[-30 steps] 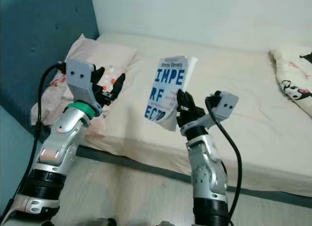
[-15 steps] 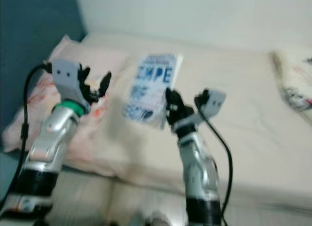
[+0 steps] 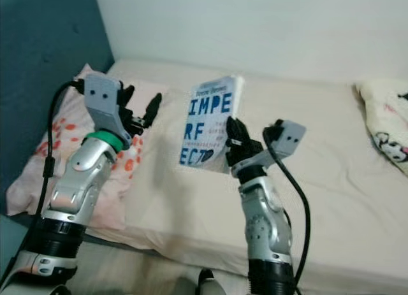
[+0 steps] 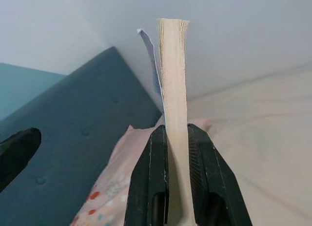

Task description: Clean up the room

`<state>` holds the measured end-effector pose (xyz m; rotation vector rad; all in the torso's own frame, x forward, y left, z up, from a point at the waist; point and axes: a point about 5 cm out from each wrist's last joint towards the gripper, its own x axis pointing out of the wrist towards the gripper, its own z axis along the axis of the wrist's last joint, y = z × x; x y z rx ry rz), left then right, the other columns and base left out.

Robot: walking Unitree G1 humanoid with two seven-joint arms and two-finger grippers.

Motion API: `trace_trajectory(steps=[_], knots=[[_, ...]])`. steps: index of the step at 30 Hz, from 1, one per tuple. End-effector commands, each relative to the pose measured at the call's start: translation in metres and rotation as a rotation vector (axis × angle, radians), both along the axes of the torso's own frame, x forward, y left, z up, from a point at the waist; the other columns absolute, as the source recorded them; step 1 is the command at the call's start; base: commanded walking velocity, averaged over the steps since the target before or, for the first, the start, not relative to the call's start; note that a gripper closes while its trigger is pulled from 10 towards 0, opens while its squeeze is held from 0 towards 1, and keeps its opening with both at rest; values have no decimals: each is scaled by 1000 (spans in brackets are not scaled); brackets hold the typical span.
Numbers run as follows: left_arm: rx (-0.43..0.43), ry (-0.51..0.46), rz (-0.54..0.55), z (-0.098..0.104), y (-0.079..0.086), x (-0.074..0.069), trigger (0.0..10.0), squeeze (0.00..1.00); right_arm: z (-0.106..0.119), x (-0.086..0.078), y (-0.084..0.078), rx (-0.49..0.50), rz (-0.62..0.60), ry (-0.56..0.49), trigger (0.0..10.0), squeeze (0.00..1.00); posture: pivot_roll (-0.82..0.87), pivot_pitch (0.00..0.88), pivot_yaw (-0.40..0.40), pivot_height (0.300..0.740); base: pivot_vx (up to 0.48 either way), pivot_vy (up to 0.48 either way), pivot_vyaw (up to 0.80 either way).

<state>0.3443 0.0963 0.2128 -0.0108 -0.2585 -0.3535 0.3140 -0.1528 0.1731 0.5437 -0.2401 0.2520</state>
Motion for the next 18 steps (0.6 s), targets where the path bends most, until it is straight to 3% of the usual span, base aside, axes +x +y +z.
trace_trajectory(steps=[1,18], knots=[[0,18,-6,-5,-1,-1,10000,0,5,-1,-4,7,-16,-28,10000,0,-40,43,49,696,0,0,0],[18,33,1,-10,0,-1,10000,0,-1,0,-3,1,-19,-5,10000,0,-39,47,51,696,0,0,0]])
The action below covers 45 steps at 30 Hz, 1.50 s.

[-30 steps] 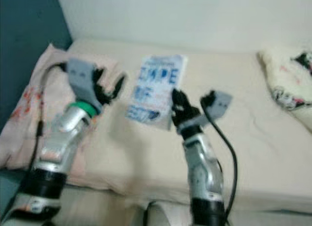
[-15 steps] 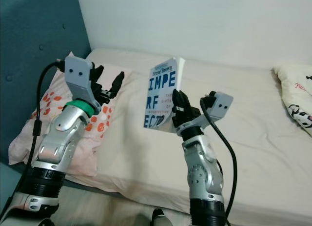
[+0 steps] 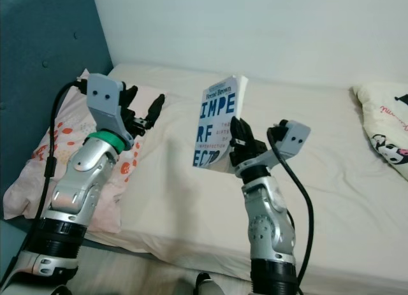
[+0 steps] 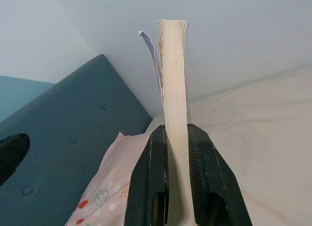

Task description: Clean up the room

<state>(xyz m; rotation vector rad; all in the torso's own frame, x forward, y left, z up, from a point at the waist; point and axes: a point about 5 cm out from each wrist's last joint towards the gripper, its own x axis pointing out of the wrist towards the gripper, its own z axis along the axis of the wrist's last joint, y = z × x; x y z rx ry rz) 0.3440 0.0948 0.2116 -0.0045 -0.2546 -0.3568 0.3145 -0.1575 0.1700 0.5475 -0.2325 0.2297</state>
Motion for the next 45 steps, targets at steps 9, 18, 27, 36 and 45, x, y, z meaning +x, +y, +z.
trace_trajectory(steps=[9,18,27,36,45], knots=[[84,72,28,-28,5,-2,10000,0,-10,-2,4,6,-3,35,10000,0,-37,59,51,681,0,0,0],[82,75,25,-28,4,-3,10000,0,-11,-3,4,12,2,39,10000,0,-37,66,52,641,0,0,0],[85,76,24,-29,4,-3,10000,0,-12,-4,4,23,6,42,10000,0,-36,71,56,611,0,0,0],[87,78,23,-29,5,-3,10000,0,-14,-3,5,41,9,53,10000,0,-32,74,60,596,0,0,0],[91,78,20,-29,4,-4,10000,0,-13,-3,6,92,28,54,10000,0,-31,75,65,596,0,0,0]])
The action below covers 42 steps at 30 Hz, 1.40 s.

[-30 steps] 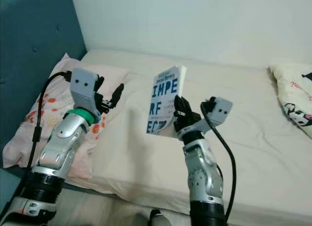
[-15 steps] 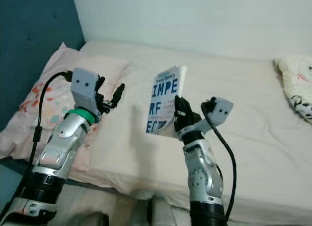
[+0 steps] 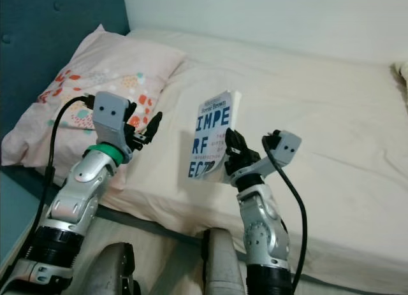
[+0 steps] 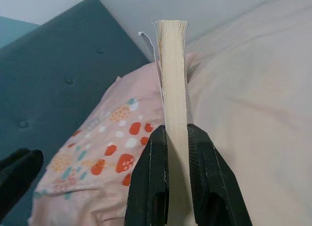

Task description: Clean up the room

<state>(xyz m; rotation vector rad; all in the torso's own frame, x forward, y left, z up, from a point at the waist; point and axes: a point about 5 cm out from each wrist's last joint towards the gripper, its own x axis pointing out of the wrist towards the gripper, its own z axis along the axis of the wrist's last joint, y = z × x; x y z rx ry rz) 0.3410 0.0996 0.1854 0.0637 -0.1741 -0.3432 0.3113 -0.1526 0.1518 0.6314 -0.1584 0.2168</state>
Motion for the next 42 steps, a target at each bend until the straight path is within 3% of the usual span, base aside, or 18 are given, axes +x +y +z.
trace_trajectory(steps=[1,9,10,11,16,18,19,22,26,28,33,35,42], knots=[[12,11,-3,-3,-1,-1,10000,0,5,0,1,42,12,-26,10000,0,-32,76,67,596,0,0,0],[17,12,-2,-3,0,0,10000,0,7,1,0,154,28,-30,10000,0,-31,73,71,596,0,0,0],[18,12,-2,-2,0,1,10000,0,8,2,1,224,46,-26,10000,0,-32,73,74,596,0,0,0],[18,12,-2,-2,0,1,10000,0,8,2,1,224,46,-26,10000,0,-32,73,74,596,0,0,0],[19,11,-7,-1,-1,0,10000,0,2,13,7,432,98,33,10000,0,-32,84,83,596,0,0,0],[20,13,-11,-1,-2,0,10000,0,-5,19,9,435,105,80,10000,0,-27,94,86,596,0,0,0],[23,17,-20,-2,-3,-3,10000,0,-18,32,14,431,136,179,10000,0,-21,100,86,596,0,0,0],[25,21,-22,-2,-2,-6,10000,0,-19,43,14,430,173,197,10000,0,3,134,91,596,0,0,0],[26,22,-22,-2,-1,-8,10000,0,-19,46,14,427,182,198,10000,0,7,139,91,596,0,0,0],[37,26,-6,0,9,-14,10000,0,-17,56,13,399,215,204,10000,0,50,203,99,596,0,0,0],[50,27,14,4,19,-18,10000,0,-17,61,14,372,263,195,10000,0,69,224,105,596,0,0,0],[56,25,30,9,27,-23,10000,0,-17,63,12,362,283,180,10000,0,115,271,120,596,0,0,0],[65,28,31,17,32,-36,10000,0,-17,71,6,396,208,162,10000,0,180,319,134,596,0,0,0]])
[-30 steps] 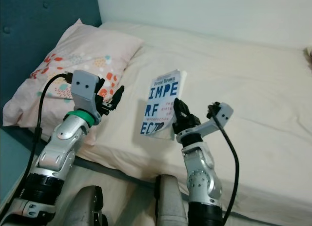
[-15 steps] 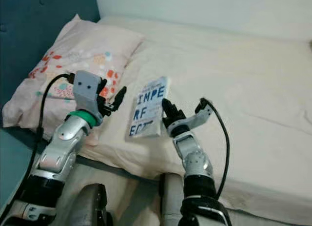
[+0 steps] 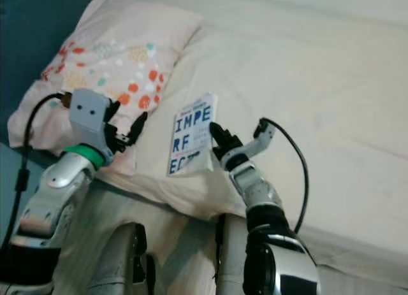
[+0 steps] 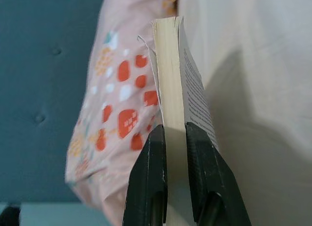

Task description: Clean up the room

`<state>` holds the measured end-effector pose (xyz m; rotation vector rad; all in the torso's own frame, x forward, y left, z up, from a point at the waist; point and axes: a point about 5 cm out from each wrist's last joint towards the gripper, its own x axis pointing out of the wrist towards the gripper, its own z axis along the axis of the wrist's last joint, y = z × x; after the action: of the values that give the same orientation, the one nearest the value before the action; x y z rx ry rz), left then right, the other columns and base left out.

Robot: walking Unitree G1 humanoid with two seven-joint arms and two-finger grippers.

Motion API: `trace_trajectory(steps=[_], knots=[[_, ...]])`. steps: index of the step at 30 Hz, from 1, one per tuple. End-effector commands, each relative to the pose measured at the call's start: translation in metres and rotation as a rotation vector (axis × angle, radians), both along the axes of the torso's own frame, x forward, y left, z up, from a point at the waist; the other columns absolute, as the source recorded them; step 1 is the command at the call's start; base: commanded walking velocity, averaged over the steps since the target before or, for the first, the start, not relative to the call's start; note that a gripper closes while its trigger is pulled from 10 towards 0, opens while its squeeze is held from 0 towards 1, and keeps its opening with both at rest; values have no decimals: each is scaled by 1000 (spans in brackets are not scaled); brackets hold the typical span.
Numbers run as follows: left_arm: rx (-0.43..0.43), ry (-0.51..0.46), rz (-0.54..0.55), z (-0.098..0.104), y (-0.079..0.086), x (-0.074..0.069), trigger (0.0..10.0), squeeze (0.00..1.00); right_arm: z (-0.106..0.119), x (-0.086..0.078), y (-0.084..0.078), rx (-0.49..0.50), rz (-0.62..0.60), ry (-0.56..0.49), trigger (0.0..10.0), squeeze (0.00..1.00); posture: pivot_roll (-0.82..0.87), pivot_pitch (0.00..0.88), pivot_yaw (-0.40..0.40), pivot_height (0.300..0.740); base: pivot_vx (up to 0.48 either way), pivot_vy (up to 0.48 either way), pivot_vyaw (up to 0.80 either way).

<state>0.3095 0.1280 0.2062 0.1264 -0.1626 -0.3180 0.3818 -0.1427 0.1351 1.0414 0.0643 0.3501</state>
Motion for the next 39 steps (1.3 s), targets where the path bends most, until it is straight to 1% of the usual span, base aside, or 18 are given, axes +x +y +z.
trace_trajectory(steps=[1,6,9,12,14,17,18,19,24,25,26,27,29,31,34,36,37,39], knots=[[3,28,1,-4,3,-5,10000,0,0,0,-4,21,-29,-24,10000,0,180,319,134,596,0,0,0],[11,53,6,1,8,-17,10000,0,2,2,-17,53,-128,-65,10000,0,233,349,159,596,0,0,0],[20,65,7,1,10,-20,10000,0,0,2,-20,56,-144,-69,10000,0,240,354,167,596,0,0,0],[29,75,8,2,12,-23,10000,0,-6,0,-19,59,-157,-50,10000,0,251,366,183,596,0,0,0],[32,83,7,3,12,-24,10000,0,-16,-3,-15,53,-164,-11,10000,0,256,369,183,596,0,0,0],[32,84,6,3,11,-24,10000,0,-19,-4,-14,52,-166,2,10000,0,258,369,184,596,0,0,0],[31,87,5,3,10,-25,10000,0,-22,-6,-12,51,-170,17,10000,573,260,370,183,596,0,0,0],[28,89,4,4,9,-25,10000,0,-24,-6,-13,49,-179,27,10000,1000,258,368,180,596,0,0,0],[25,98,4,2,7,-25,10000,0,-21,-5,-18,51,-200,27,10000,1000,243,357,174,596,0,0,0],[24,101,4,2,7,-25,10000,0,-19,-4,-20,50,-196,20,10000,878,236,349,169,596,0,0,0],[22,101,4,1,6,-24,10000,0,-18,-4,-21,47,-194,16,10000,878,233,346,167,596,0,0,0],[18,99,3,2,6,-23,10000,0,-17,-3,-22,43,-193,13,10000,0,222,337,161,596,0,0,0],[15,98,2,3,5,-22,10000,0,-17,-3,-23,40,-193,11,10000,0,218,334,160,596,0,0,0],[2,88,-1,5,2,-17,10000,0,-16,-3,-29,36,-214,4,10000,0,182,303,142,596,0,0,0],[-8,80,-5,7,-1,-13,10000,0,-16,-4,-36,42,-232,-12,10000,0,165,290,136,596,0,0,0],[-26,69,-18,7,-7,-9,10000,0,-21,-11,-39,40,-218,-54,10000,0,123,252,115,596,0,0,0],[-26,69,-18,7,-7,-9,10000,0,-21,-11,-39,40,-218,-54,10000,0,123,252,115,596,0,0,0],[-39,60,-26,7,-12,-5,10000,0,-27,-19,-42,32,-210,-92,10000,0,104,229,105,596,0,0,0]])
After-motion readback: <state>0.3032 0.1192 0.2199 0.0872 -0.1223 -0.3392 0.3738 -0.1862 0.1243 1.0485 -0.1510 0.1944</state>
